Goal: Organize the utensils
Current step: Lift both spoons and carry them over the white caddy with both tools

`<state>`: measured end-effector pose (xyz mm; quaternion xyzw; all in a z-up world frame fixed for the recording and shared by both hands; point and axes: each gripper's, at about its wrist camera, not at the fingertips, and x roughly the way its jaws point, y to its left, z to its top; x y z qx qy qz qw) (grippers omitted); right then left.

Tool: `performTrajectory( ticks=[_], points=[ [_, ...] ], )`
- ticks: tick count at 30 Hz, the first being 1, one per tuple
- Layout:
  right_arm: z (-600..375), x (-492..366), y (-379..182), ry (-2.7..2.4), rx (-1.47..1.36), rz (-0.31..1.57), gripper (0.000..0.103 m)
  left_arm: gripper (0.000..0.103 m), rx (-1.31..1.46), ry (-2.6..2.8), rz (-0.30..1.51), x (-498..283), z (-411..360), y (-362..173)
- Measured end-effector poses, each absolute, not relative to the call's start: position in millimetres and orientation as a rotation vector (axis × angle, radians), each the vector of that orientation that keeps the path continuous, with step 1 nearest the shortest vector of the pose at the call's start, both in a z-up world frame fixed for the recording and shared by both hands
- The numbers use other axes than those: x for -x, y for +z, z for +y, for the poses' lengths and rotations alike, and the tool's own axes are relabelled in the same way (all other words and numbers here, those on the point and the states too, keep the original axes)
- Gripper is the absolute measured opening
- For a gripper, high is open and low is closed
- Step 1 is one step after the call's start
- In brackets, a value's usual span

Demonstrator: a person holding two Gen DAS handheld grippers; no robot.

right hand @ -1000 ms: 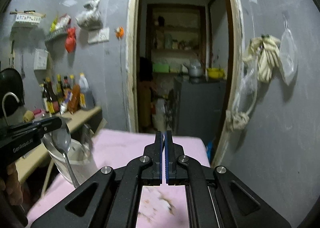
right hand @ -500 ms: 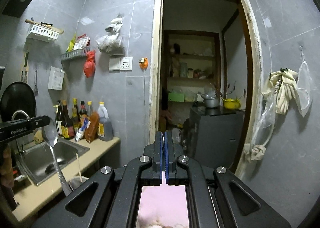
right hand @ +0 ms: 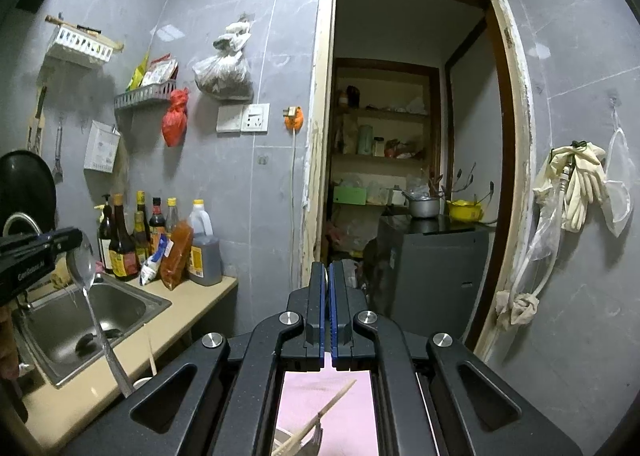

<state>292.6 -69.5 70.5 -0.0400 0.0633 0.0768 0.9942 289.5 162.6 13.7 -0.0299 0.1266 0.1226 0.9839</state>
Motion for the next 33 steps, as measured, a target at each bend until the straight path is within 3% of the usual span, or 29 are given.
performTrajectory(
  ticks=[23,33],
  points=[
    [-68.3,-319.0,21.7,0.175,0.045,0.228,0.002,0.003,-0.115,0.206,0.258,-317.4,111.4,-31.8],
    [-69.3,-315.6,9.7,0.218,0.027,0.282,0.004,0.006,0.005,0.078,0.375,-317.6,126.7,-41.4]
  ],
)
